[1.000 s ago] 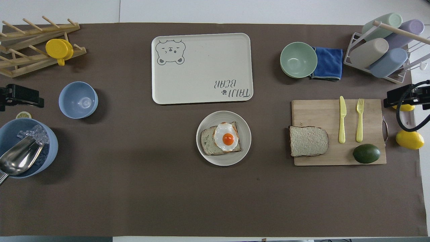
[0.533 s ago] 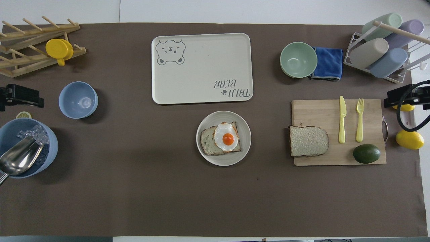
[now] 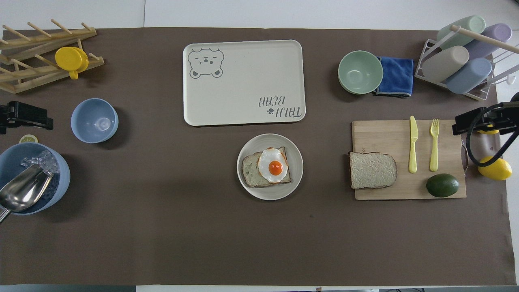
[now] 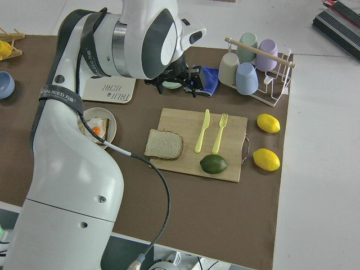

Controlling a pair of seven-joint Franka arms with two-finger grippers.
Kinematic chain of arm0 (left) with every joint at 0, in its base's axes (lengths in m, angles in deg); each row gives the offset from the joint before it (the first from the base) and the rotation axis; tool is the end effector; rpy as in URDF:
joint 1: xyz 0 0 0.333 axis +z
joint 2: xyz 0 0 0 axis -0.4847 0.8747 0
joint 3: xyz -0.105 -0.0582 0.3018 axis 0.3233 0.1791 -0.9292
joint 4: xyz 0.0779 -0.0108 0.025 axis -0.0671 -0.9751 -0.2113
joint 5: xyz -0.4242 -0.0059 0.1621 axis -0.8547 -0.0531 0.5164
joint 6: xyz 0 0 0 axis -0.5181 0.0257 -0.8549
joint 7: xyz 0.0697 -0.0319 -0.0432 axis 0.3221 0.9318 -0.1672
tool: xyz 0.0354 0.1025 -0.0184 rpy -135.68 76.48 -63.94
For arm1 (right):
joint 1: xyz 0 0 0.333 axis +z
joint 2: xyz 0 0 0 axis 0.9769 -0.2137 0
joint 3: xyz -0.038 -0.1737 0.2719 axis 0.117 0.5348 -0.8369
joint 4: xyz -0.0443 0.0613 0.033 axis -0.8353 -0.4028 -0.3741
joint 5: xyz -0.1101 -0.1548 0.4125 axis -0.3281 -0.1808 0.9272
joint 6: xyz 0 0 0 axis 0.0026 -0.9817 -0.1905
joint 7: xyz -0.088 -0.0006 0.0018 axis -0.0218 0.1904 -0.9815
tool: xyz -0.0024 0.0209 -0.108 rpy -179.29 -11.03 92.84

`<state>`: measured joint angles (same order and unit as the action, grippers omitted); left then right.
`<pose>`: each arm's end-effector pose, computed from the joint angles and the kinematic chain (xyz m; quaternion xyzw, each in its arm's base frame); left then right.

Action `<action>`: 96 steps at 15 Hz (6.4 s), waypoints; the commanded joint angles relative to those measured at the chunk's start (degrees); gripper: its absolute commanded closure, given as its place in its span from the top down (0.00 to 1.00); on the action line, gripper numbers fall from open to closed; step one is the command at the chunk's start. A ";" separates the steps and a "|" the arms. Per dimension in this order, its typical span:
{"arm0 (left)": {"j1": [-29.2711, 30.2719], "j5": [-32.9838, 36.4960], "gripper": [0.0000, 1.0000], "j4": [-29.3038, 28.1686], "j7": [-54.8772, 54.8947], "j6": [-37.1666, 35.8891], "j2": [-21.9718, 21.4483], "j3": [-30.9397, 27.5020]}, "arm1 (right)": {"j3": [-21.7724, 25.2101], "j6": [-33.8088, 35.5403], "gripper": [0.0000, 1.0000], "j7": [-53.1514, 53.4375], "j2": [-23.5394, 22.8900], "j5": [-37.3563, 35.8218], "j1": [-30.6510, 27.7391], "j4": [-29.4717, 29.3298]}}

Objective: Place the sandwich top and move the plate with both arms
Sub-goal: 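Reach the right gripper to the bread slice on the wooden board, then grasp the bread slice with the right gripper and lift it, then carry the bread slice over the egg plate with the right gripper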

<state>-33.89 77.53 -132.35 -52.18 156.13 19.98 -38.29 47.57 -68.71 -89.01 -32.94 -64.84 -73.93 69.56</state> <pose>0.6076 -0.0181 0.6277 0.9999 0.0010 -0.0021 0.0140 0.6109 -0.0127 0.5955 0.9989 0.0086 -0.0401 0.0209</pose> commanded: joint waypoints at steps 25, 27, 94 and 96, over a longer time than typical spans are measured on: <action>-0.47 0.70 1.00 -1.46 -0.62 0.65 -1.45 -0.10 | -10.60 -18.55 1.00 38.74 -13.78 -21.65 15.17 25.52; -0.47 0.70 1.00 -1.46 -0.53 0.65 -1.45 -0.10 | -10.52 -18.55 0.95 38.74 -13.61 -22.27 15.08 26.22; 2.08 0.62 1.00 -7.35 -0.70 3.46 -4.09 -0.80 | -26.25 -26.11 0.58 51.92 -25.56 -14.18 20.88 3.29; 2.08 0.62 1.00 -7.44 -0.70 3.46 -4.18 -0.80 | -26.25 -25.85 0.60 51.92 -25.56 -14.18 20.88 2.94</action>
<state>-32.24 77.53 -137.23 -52.38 157.95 17.78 -39.34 21.98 -93.33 -37.68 -58.61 -80.23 -52.01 71.93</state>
